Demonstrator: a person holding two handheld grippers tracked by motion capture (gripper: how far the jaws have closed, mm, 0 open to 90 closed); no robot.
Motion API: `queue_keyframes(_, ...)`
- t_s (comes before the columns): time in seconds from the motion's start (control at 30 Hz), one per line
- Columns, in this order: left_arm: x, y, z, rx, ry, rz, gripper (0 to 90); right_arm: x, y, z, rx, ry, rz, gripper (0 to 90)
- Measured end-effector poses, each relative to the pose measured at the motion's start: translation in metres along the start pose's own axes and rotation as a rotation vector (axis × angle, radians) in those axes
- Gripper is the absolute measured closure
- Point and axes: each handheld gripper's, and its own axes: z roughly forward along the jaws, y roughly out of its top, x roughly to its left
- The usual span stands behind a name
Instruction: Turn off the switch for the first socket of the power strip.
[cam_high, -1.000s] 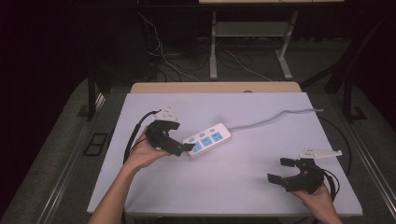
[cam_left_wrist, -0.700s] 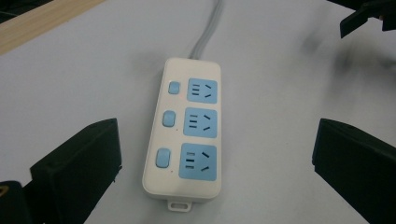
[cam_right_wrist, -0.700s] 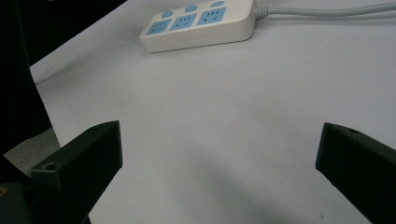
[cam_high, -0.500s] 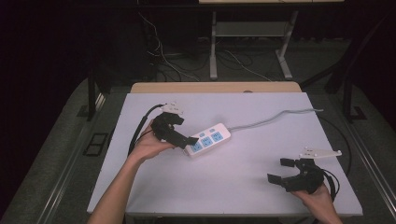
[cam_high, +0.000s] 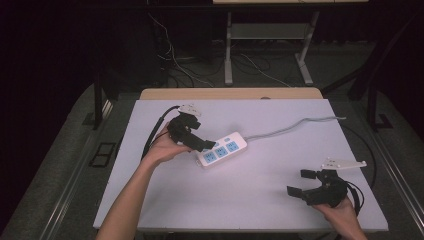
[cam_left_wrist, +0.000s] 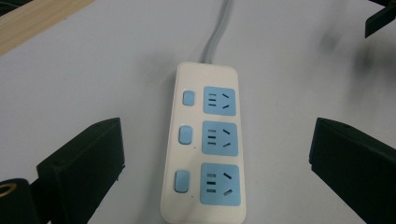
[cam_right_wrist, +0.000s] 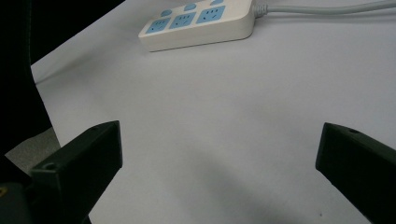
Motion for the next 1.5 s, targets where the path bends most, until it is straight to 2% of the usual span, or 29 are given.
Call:
queue_keyframes(0.63, 0.014, 0.026, 0.018, 0.064, -0.006, 0.024, 4.0, -0.001, 0.0, 0.0, -0.001, 0.001, 0.001, 0.4)
queue_keyframes(0.87, 0.019, 0.032, 0.025, 0.08, -0.023, 0.013, 6.4, 0.0, 0.0, 0.0, -0.001, 0.002, 0.001, 0.4)
queue_keyframes(1.1, 0.023, 0.039, 0.029, 0.056, -0.026, 0.007, 18.2, -0.001, 0.0, 0.0, -0.003, 0.003, -0.001, 0.4)
queue_keyframes(1.23, 0.024, 0.04, 0.034, 0.033, -0.023, 0.002, 31.1, -0.001, 0.0, 0.0, -0.003, 0.004, -0.002, 0.4)
queue_keyframes(1.37, 0.025, 0.04, 0.037, 0.024, -0.014, 0.0, 42.5, 0.0, 0.0, -0.001, -0.008, -0.002, -0.005, 0.4)
queue_keyframes(1.4, 0.025, 0.04, 0.038, 0.025, -0.014, -0.001, 42.5, 0.0, 0.0, -0.001, -0.008, -0.002, -0.005, 0.4)
queue_keyframes(1.43, 0.025, 0.04, 0.039, 0.022, -0.012, -0.003, 48.2, -0.001, 0.001, -0.001, -0.014, -0.006, -0.007, 0.4)
queue_keyframes(1.5, 0.026, 0.04, 0.041, 0.024, -0.012, -0.002, 53.5, -0.001, 0.001, -0.002, -0.015, -0.006, -0.004, 0.4)
